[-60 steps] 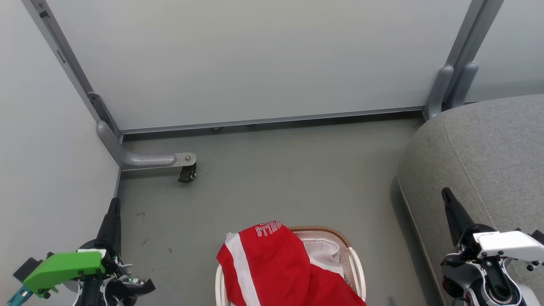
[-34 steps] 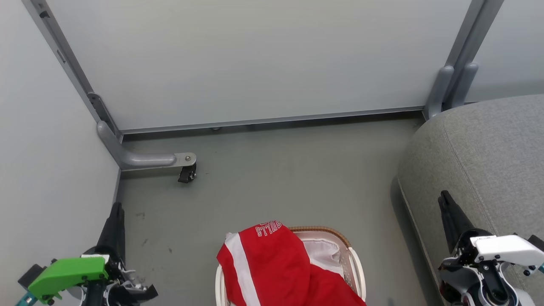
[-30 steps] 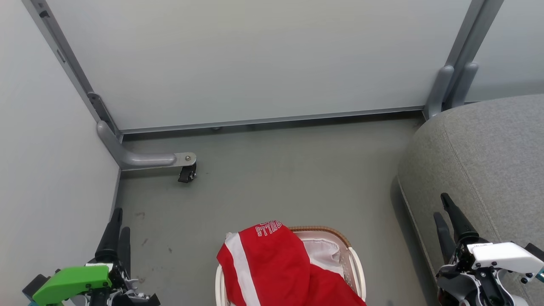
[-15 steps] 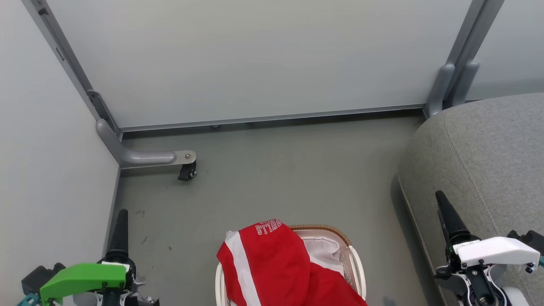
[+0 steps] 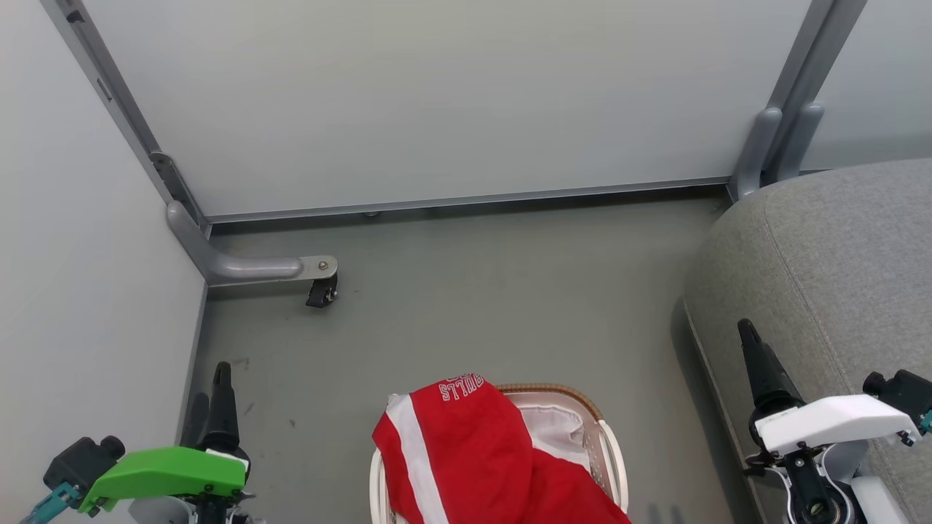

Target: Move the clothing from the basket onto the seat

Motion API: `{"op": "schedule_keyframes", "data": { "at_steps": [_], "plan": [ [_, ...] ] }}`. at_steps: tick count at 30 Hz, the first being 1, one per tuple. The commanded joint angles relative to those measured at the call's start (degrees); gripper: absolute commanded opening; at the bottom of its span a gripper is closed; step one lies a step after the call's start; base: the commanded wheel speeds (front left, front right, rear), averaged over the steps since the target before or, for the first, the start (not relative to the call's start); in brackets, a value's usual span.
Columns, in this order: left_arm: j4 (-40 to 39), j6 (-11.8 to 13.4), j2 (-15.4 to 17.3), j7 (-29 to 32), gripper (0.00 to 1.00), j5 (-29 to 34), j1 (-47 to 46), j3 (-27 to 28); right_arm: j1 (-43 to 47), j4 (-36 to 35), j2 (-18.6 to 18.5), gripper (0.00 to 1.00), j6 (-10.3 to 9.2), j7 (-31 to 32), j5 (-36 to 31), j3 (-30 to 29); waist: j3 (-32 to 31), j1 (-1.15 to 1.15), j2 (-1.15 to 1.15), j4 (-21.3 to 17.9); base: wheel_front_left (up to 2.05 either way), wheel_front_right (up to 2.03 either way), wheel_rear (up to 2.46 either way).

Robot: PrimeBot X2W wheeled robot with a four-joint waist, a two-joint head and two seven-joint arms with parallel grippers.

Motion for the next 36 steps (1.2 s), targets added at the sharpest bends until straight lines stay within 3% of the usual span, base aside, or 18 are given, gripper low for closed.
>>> {"op": "schedule_keyframes", "data": {
  "at_steps": [1, 36],
  "plan": [
    [-0.27, 0.12, 0.84, -0.78, 1.0, 2.79, -1.66, -0.23, -1.38, -0.65, -0.73, 1.0, 0.02, -0.83, -2.62, 0.44, -0.01, 0.0, 0.0, 0.02, 0.0, 0.0, 0.0],
    [2.39, 1.24, 1.64, -7.16, 1.0, 30.26, -1.17, -4.67, -1.4, 0.22, -1.72, 1.0, 0.03, -7.16, -30.17, 5.15, 0.28, 0.0, 0.0, 0.05, 0.0, 0.0, 0.0]
  ]
}}
